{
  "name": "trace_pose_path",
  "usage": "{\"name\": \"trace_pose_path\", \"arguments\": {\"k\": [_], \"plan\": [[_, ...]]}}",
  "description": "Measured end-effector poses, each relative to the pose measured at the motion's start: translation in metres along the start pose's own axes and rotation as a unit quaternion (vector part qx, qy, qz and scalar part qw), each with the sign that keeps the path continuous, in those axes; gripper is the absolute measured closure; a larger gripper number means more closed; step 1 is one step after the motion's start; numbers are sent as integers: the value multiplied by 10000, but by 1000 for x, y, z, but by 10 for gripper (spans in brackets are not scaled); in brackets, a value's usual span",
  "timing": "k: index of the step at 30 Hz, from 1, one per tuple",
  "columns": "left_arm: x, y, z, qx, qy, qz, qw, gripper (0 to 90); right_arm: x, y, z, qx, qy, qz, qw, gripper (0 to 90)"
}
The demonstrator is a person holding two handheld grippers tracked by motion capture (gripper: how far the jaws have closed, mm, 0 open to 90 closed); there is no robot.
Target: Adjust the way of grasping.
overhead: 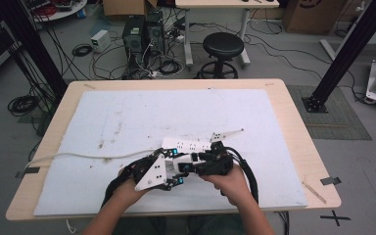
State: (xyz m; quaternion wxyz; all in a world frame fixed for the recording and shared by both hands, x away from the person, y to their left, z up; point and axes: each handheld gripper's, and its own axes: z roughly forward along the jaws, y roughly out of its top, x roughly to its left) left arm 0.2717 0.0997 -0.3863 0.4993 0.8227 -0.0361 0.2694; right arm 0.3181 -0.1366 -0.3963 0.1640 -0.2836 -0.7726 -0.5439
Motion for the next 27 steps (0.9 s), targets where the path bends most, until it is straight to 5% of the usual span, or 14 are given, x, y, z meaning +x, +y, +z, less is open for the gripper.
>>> {"name": "trace_pose_path", "arguments": {"k": [9, 17, 21, 24, 25, 27], "plan": [[-2, 0, 0, 66, 42, 124, 9999, 425, -1, -1, 3, 23, 161, 2, 9999, 543], [-2, 0, 1, 138, 65, 225, 9996, 424, -2, 0, 3, 95, 172, 129, 9997, 565], [-1, 0, 5, 225, -41, 130, 9997, 412, -1, 0, 2, 79, 180, 141, 9997, 613], [1, -2, 9, 310, -73, -18, 9995, 282, 1, 2, -1, 128, -11, 57, 9999, 636], [1, -3, 9, 469, 124, -62, 9988, 237, 1, 3, -2, 106, -54, 56, 9999, 636], [1, -3, 9, 469, 124, -62, 9988, 226, 1, 3, -5, 39, -128, 9, 9999, 636]]}}
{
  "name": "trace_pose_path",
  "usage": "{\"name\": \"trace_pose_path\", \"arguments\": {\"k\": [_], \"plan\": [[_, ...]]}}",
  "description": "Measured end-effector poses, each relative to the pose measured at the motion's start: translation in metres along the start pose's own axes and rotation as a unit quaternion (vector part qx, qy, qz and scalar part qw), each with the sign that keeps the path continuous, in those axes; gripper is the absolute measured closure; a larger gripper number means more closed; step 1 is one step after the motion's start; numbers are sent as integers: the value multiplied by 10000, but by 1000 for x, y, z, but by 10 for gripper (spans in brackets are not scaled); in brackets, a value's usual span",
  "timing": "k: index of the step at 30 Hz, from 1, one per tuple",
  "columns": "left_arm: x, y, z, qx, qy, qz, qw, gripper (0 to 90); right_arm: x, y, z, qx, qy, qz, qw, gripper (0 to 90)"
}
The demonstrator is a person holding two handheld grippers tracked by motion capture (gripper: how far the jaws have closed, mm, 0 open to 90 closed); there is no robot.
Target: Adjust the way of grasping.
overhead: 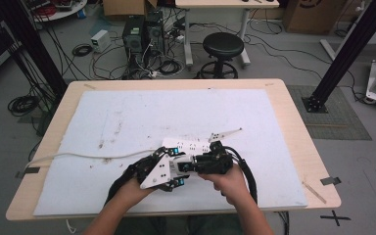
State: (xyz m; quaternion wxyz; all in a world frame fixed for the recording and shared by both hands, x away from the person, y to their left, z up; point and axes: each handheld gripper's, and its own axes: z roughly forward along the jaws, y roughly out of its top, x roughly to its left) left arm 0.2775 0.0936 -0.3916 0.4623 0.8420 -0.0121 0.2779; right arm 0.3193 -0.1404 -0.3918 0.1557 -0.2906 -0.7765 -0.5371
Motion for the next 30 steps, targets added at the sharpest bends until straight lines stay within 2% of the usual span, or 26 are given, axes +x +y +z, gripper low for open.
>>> {"name": "trace_pose_path", "arguments": {"k": [1, 3, 4, 5, 7, 8, 11, 12, 13, 15, 17, 18, 19, 20, 21, 22, 23, 27, 28, 29, 30], "plan": [[3, -2, -4, -58, 20, -123, 9999, 211, 0, 2, -6, -27, -117, -69, 9999, 636], [7, -4, -9, -128, 52, -226, 9996, 211, 1, 4, -11, 5, -260, -133, 9996, 636], [7, -4, -9, -128, 52, -226, 9996, 211, 1, 4, -11, 5, -260, -133, 9996, 636], [11, -5, -12, -162, 60, -323, 9993, 211, 2, 5, -14, -18, -381, -176, 9991, 636], [11, -5, -12, -162, 60, -323, 9993, 211, 2, 7, -17, 42, -340, -206, 9992, 636], [21, -10, -22, -251, 101, -713, 9971, 210, 3, 11, -23, 46, -423, -379, 9984, 636], [23, -11, -26, -250, 129, -808, 9963, 210, 4, 12, -25, 36, -500, -477, 9976, 635], [28, -12, -33, -254, 173, -962, 9949, 210, 5, 14, -28, 48, -568, -454, 9973, 636], [31, -12, -36, -228, 171, -1034, 9942, 210, 6, 18, -35, 35, -692, -623, 9956, 635], [36, -12, -43, -116, 216, -1103, 9936, 209, 7, 19, -37, 30, -742, -673, 9950, 635], [36, -12, -43, -116, 216, -1103, 9936, 208, 8, 21, -40, 33, -808, -712, 9942, 635], [46, -12, -52, 91, 219, -1222, 9922, 208, 8, 21, -40, 33, -808, -712, 9942, 635], [46, -12, -52, 91, 219, -1222, 9922, 199, 8, 21, -40, 33, -808, -712, 9942, 635], [46, -12, -52, 91, 219, -1222, 9922, 199, 10, 26, -50, 51, -910, -786, 9927, 635], [55, -14, -60, 300, 187, -1272, 9912, 199, 10, 26, -50, 51, -910, -786, 9927, 635], [61, -15, -64, 355, 95, -1358, 9901, 199, 12, 29, -56, 73, -1047, -910, 9903, 635], [63, -15, -65, 379, 89, -1380, 9897, 199, 12, 31, -59, 92, -1142, -938, 9890, 635], [70, -19, -69, 474, -9, -1469, 9880, 199, 11, 32, -62, 89, -1175, -926, 9887, 635], [77, -23, -73, 522, -44, -1587, 9859, 199, 10, 33, -64, 69, -1214, -953, 9880, 635], [81, -26, -75, 584, -57, -1592, 9855, 199, 9, 34, -68, 96, -1309, -945, 9868, 635], [81, -26, -75, 584, -57, -1592, 9855, 199, 9, 34, -68, 96, -1309, -945, 9868, 635]]}}
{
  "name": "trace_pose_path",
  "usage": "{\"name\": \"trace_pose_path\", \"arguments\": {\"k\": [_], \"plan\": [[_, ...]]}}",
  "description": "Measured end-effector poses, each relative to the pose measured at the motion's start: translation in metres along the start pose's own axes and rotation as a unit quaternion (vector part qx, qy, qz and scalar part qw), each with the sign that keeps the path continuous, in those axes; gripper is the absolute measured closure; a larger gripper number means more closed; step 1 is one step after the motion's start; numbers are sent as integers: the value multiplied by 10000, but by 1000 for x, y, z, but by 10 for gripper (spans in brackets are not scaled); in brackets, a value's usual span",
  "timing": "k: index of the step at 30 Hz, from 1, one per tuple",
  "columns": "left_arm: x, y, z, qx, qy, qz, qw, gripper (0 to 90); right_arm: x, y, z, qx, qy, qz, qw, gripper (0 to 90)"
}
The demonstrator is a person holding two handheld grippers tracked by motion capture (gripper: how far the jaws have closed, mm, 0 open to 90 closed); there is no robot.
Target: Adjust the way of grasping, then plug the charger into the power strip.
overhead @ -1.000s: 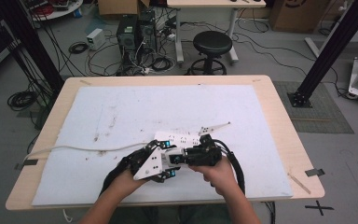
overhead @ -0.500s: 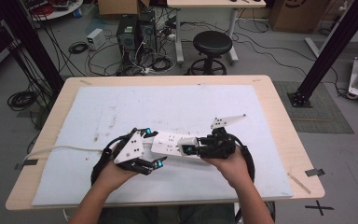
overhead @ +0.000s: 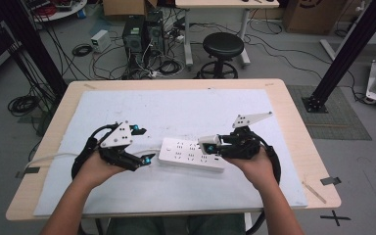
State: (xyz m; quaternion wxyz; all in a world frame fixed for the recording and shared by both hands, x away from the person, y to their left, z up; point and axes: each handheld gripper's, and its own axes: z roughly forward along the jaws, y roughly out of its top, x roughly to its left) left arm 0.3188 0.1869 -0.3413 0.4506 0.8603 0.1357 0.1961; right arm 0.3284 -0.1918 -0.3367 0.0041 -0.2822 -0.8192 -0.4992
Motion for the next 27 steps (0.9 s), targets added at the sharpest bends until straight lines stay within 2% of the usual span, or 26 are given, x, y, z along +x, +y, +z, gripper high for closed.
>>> {"name": "trace_pose_path", "arguments": {"k": [1, 2, 4, 9, 10, 13, 18, 21, 22, 24, 25, 26, 27], "plan": [[0, 0, 0, 0, 0, 0, 10000, 199, -2, 0, -1, -2, -23, -7, 10000, 635], [9, -5, -3, 5, 3, -70, 10000, 199, -4, 1, -3, 19, -74, 19, 10000, 635], [14, -7, -5, -8, -15, -155, 9999, 199, -5, 2, -4, 26, -131, 10, 9999, 635], [18, -10, -8, 7, 53, -211, 9998, 199, -6, 4, -6, 82, -171, 11, 9998, 635], [18, -10, -8, 7, 53, -211, 9998, 199, -8, 7, -8, 166, -245, -18, 9996, 635], [21, -12, -8, 35, 59, -275, 9996, 199, -11, 8, -8, 211, -258, -51, 9994, 635], [28, -18, -10, 118, 126, -391, 9991, 199, -18, 16, -6, 487, -295, -147, 9983, 635], [28, -18, -10, 118, 126, -391, 9991, 199, -20, 19, -6, 544, -320, -188, 9978, 635], [36, -25, -17, 184, 185, -511, 9984, 199, -25, 31, -1, 881, -315, -372, 9949, 635], [38, -28, -20, 218, 236, -559, 9979, 199, -28, 37, 2, 1059, -356, -499, 9925, 635], [38, -28, -20, 218, 236, -559, 9979, 199, -28, 37, 2, 1059, -356, -499, 9925, 635], [39, -29, -22, 214, 254, -575, 9978, 199, -28, 40, 3, 1187, -371, -545, 9907, 634], [39, -29, -22, 214, 254, -575, 9978, 199, -28, 40, 3, 1187, -371, -545, 9907, 634]]}}
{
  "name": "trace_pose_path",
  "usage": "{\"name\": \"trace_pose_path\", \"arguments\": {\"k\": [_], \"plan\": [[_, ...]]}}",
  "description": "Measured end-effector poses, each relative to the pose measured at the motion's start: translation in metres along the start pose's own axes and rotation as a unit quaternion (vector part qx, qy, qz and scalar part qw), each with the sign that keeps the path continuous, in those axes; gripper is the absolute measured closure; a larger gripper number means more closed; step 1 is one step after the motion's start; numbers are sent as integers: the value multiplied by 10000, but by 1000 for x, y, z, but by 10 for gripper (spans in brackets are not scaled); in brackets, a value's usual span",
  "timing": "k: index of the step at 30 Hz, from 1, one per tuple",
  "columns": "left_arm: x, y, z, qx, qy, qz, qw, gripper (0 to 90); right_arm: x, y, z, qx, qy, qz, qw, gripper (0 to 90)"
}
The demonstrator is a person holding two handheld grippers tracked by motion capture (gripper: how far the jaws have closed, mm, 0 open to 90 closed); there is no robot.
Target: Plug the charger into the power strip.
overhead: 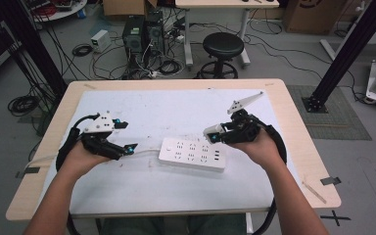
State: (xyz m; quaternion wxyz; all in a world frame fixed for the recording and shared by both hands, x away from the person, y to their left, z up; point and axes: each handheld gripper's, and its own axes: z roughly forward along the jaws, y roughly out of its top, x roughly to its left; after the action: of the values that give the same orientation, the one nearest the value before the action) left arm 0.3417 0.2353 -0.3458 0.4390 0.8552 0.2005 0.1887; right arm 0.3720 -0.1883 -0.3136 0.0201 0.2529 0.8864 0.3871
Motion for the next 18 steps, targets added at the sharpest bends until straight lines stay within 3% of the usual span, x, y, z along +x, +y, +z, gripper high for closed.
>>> {"name": "trace_pose_path", "arguments": {"k": [2, 3, 4, 10, 13, 18], "plan": [[2, -2, -3, 12, 26, -21, 10000, 199, -1, 3, 1, 106, -39, -91, 9999, 635], [5, -4, -6, 75, 56, -4, 10000, 199, -2, 16, 4, 468, -80, -337, 9983, 634], [5, -5, -7, 88, 54, 4, 9999, 199, -3, 18, 5, 523, -79, -391, 9978, 634], [7, -9, -9, 90, 114, -52, 9999, 199, -6, 28, 10, 862, -125, -574, 9945, 635], [8, -11, -11, 117, 135, -66, 9998, 199, -8, 33, 19, 1192, -101, -714, 9902, 634], [8, -12, -13, 123, 162, -61, 9998, 199, -9, 33, 26, 1387, -81, -784, 9872, 635]]}}
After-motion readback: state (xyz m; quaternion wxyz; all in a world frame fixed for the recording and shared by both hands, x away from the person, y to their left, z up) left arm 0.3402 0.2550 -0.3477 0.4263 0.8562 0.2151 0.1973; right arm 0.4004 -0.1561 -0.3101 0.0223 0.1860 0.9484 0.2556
